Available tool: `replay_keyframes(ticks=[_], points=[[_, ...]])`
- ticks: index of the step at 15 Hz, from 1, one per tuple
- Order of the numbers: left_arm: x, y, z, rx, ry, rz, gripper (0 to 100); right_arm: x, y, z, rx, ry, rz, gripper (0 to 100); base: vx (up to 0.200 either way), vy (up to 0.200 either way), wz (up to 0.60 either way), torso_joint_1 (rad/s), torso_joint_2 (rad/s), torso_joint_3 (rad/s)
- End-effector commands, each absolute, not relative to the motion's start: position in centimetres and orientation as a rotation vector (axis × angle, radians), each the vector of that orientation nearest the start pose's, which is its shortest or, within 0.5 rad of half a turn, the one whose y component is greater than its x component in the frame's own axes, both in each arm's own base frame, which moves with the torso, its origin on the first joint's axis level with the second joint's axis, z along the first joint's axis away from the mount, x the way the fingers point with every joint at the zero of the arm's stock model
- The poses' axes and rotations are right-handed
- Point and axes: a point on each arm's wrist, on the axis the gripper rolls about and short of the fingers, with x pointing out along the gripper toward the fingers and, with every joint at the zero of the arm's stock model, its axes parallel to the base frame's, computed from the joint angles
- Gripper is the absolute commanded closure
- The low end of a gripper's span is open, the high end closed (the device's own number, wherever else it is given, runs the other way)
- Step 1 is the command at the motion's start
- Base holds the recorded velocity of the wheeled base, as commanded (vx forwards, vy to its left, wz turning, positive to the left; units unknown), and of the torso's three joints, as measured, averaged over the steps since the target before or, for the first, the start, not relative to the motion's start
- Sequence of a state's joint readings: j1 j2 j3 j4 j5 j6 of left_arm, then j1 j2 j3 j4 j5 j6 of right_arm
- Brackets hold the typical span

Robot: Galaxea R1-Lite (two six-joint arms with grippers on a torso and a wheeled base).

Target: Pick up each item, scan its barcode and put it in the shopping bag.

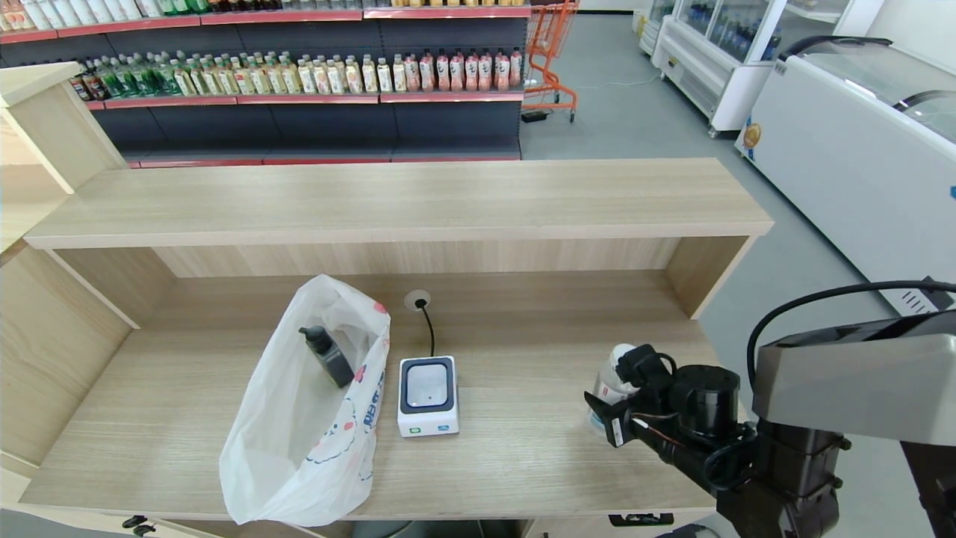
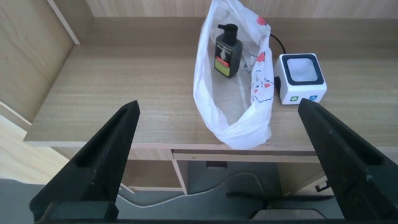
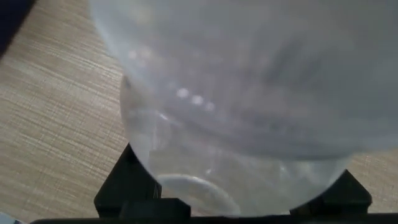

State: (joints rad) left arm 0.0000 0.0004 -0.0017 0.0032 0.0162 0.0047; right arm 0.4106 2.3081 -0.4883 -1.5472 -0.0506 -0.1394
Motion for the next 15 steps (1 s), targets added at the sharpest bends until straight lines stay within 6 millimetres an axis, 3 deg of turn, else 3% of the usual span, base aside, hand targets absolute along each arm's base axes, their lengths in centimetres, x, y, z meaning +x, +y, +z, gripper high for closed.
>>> replay_keyframes(ticks=[1,4,6,9,10,11,15], points=[[-2.3,0.0,7.6,0.005,0.002,0.017,0,30.2,13.0,7.3,-0.041,0.124,0.413,100,0.000,0.000,0.00,0.000,0.00,0.000],[-2.3,0.0,7.6,0.005,0.002,0.017,0,27.3,12.0,15.7,0.177,0.132,0.714,100,0.000,0.000,0.00,0.000,0.00,0.000],[-2.3,0.0,7.6,0.005,0.002,0.017,0,25.2,11.7,18.3,0.217,0.152,0.874,100,0.000,0.000,0.00,0.000,0.00,0.000],[-2.3,0.0,7.6,0.005,0.002,0.017,0,22.0,12.6,19.9,0.268,0.206,1.043,100,0.000,0.000,0.00,0.000,0.00,0.000],[-2.3,0.0,7.6,0.005,0.002,0.017,0,22.0,12.6,19.9,0.268,0.206,1.043,100,0.000,0.000,0.00,0.000,0.00,0.000],[-2.3,0.0,7.6,0.005,0.002,0.017,0,20.1,13.8,19.7,0.277,0.257,1.117,100,0.000,0.000,0.00,0.000,0.00,0.000],[-2.3,0.0,7.6,0.005,0.002,0.017,0,18.8,14.8,19.7,0.241,0.248,1.182,100,0.000,0.000,0.00,0.000,0.00,0.000]])
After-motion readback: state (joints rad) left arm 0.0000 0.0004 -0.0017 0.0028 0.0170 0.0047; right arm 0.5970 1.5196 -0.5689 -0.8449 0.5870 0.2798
